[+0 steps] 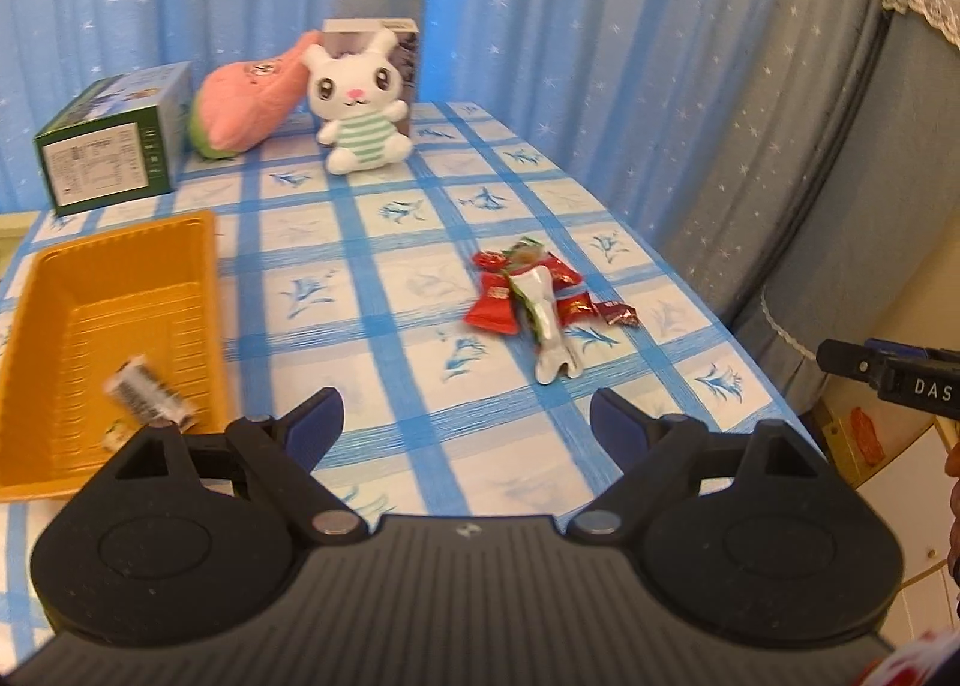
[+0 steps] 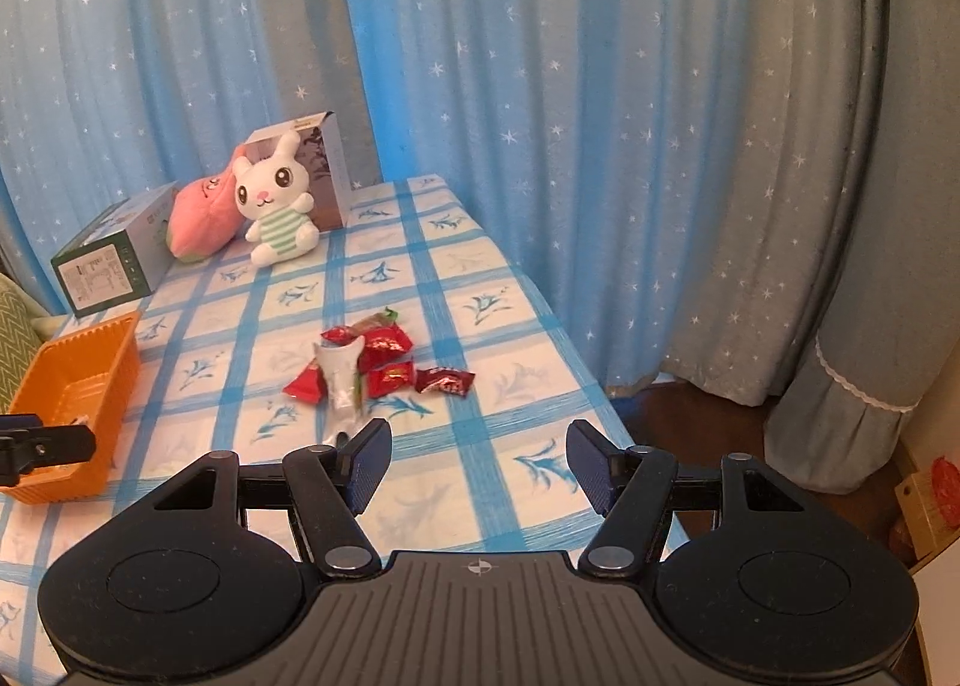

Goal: Organize snacks
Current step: 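Move both tools back toward the remaining red candies and white snack, then grasp the white-silver snack with the left gripper while the right gripper grasps a dark red candy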

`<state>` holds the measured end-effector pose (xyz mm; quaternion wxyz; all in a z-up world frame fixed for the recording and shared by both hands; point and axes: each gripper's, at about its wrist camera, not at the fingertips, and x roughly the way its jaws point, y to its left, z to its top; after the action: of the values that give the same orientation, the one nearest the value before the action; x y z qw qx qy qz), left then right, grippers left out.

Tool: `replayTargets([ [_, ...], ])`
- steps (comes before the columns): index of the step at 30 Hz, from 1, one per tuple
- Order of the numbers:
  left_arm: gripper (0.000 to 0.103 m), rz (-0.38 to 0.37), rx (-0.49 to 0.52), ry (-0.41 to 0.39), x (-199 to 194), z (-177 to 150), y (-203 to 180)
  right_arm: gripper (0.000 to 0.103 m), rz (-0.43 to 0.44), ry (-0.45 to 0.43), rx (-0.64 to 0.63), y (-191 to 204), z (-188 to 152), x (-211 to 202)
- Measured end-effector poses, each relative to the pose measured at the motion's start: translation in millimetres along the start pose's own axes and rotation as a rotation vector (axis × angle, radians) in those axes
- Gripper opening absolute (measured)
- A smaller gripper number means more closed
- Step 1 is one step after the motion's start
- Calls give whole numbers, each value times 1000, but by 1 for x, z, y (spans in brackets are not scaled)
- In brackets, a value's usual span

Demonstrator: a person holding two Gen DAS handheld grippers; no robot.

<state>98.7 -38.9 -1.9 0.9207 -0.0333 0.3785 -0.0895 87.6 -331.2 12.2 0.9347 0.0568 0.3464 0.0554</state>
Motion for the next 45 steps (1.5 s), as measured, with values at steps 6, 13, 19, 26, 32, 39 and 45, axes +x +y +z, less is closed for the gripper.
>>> replayTargets([
  [6, 82, -12, 25, 12, 44, 6, -20, 65, 17, 28, -16, -20, 1, 36],
  [13, 66, -21, 16, 24, 109, 9, -36, 65, 71, 80, -58, -39, -3, 95],
  [19, 51, -51, 23, 34, 162, 6, -49, 64, 95, 109, -75, -47, -4, 143],
  [26, 39, -51, 28, 23, 206, 10, -58, 64, 150, 98, -134, -43, 2, 180],
  [32, 31, -40, 41, 27, 229, 14, -61, 64, 169, 98, -182, -34, 8, 204],
  [39, 23, -53, 89, 46, 220, 12, -57, 64, 216, 95, -317, -19, 12, 224],
  [45, 23, -69, 93, 90, 194, -6, -37, 64, 264, 111, -457, -5, 11, 246],
])
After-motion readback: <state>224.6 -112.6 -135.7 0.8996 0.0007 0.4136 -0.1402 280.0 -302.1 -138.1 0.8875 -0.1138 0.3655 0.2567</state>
